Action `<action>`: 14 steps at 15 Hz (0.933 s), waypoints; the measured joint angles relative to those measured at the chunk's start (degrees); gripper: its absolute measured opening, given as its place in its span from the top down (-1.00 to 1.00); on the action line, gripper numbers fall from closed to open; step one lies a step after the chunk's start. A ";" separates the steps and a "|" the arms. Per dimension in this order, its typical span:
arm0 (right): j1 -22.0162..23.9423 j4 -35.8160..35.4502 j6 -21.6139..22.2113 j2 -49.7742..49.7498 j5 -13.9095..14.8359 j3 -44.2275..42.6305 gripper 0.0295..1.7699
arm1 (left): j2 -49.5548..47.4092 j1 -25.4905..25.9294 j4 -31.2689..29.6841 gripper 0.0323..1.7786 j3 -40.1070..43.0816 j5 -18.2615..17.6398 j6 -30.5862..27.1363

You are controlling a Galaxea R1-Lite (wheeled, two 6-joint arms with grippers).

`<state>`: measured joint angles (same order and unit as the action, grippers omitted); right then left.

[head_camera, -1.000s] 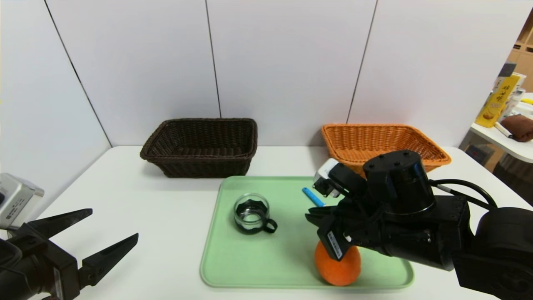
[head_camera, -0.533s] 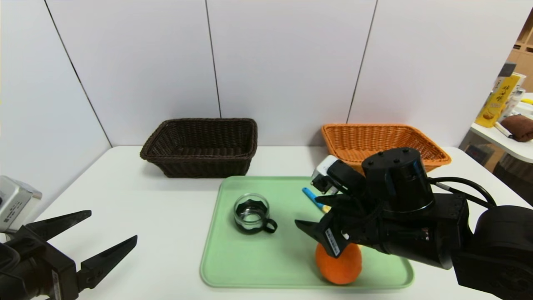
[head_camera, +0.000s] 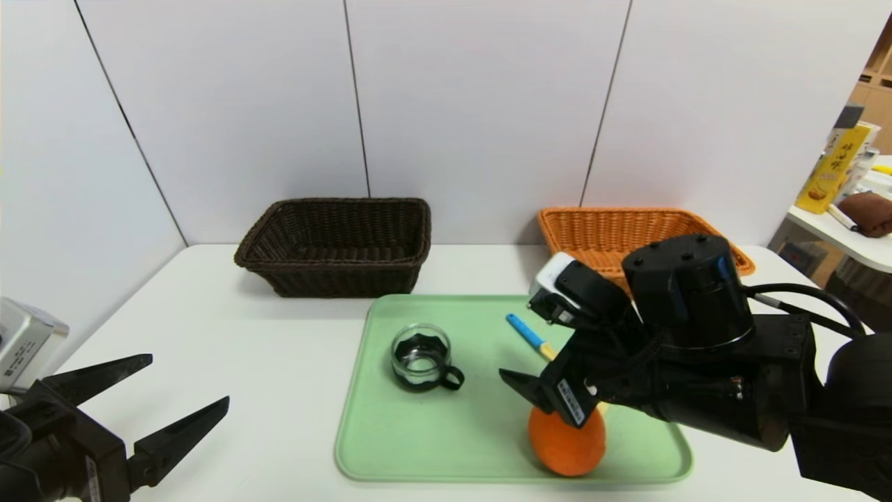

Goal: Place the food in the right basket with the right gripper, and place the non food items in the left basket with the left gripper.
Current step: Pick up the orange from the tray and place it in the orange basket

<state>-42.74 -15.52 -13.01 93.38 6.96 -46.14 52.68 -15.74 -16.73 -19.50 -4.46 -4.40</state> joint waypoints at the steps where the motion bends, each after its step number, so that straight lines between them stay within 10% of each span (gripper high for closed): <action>1: -0.01 2.68 -0.07 -0.96 0.56 -0.74 -0.73 | -0.06 0.00 0.02 -0.90 0.05 -0.05 -0.04; 14: -2.46 29.16 4.85 -11.22 5.96 -8.44 -0.89 | -0.11 -0.16 0.16 -0.90 0.18 -0.17 -0.06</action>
<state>-45.20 13.64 -8.16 82.16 12.92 -54.58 52.57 -15.90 -16.57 -19.32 -4.63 -4.46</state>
